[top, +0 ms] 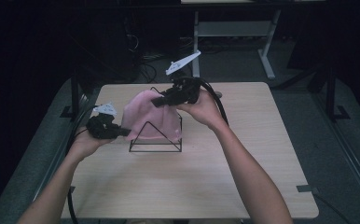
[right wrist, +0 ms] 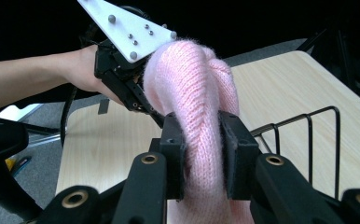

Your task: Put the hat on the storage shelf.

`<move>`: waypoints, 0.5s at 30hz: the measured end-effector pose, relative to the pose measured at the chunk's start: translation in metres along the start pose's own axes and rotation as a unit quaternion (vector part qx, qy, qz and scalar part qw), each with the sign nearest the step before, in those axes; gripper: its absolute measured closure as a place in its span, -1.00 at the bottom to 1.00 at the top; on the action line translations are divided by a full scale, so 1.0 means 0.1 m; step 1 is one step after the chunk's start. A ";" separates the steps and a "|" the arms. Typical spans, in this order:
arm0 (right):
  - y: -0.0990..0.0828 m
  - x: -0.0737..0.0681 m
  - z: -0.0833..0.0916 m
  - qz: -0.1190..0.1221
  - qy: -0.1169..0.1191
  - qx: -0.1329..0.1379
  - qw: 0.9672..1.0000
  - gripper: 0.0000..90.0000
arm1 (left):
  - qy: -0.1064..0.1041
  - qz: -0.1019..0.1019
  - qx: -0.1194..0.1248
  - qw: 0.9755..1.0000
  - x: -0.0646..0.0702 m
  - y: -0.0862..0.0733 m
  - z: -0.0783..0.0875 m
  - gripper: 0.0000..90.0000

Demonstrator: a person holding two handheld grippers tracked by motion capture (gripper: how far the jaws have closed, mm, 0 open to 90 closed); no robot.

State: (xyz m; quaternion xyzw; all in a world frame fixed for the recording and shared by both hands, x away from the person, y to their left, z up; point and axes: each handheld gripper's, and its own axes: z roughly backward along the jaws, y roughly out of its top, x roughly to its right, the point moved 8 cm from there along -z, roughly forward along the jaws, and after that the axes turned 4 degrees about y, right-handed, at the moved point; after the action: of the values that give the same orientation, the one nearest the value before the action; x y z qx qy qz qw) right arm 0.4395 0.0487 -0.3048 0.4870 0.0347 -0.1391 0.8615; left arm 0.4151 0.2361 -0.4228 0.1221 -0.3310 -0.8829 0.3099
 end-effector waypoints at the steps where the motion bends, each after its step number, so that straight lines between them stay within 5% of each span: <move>1: -0.01 0.00 -0.01 -0.003 0.002 0.001 1.000 0.62 | 0.001 -0.003 -0.002 1.000 0.00 0.00 0.00 0.83; 15: -0.15 0.01 -0.11 -0.012 0.010 0.000 1.000 0.65 | 0.000 0.001 -0.016 1.000 -0.02 -0.13 -0.09 0.83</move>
State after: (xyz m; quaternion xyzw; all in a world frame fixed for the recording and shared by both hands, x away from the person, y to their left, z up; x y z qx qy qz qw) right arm 0.4374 0.0507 -0.3229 0.4876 0.0493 -0.1449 0.8595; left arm 0.4142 0.2401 -0.4386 0.1167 -0.3169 -0.8876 0.3131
